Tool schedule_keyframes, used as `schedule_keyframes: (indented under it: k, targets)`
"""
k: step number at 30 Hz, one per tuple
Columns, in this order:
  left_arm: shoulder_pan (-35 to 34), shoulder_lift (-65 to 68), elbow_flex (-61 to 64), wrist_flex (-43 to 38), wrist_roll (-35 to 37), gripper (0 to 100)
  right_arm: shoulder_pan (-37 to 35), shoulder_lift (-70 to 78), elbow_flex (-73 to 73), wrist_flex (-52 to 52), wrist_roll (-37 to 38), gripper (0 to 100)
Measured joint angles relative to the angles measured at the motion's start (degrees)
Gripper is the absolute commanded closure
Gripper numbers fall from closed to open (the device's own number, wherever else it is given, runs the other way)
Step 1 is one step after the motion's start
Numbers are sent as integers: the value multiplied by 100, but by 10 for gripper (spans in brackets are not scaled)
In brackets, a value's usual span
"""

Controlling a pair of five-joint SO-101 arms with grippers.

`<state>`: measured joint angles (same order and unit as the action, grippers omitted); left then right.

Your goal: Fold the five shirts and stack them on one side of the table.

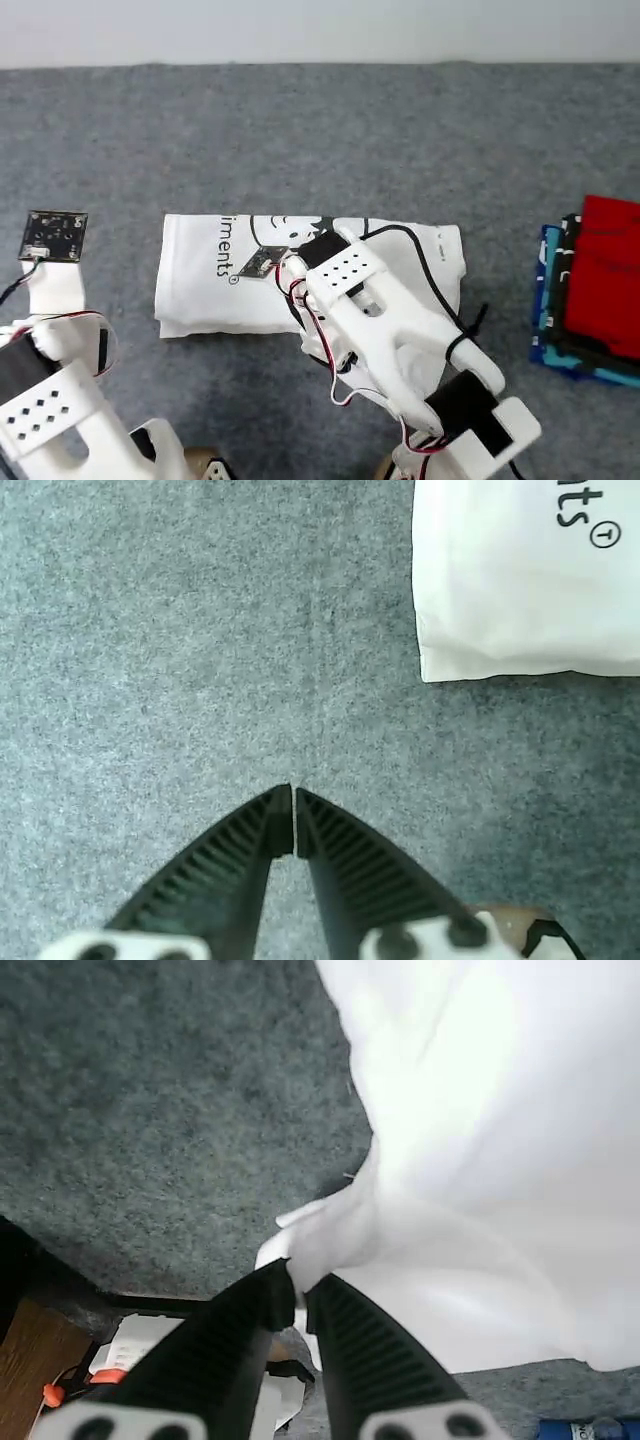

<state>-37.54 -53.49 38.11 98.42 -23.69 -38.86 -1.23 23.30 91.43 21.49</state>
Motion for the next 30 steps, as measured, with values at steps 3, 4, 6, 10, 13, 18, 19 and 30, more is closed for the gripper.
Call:
schedule_keyframes:
  k: [3,4,6,10,13,18,19,30]
  targets:
    - [0,0,0,9,0,985,0,0,0,0,18,986]
    - [0,0,0,9,0,985,0,0,0,0,18,976]
    - [0,0,0,9,0,985,0,0,0,0,26,920]
    - [0,0,0,35,0,981,-9,-9,0,299,35,760]
    - [0,0,0,44,0,927,-9,-44,-70,642,35,778]
    - [0,0,-105,44,0,863,369,-88,-818,905,44,927]
    - [0,0,-185,44,0,863,501,-185,-932,905,44,957]
    - [607,-9,-651,44,0,982,1811,-1899,-1310,905,44,990]
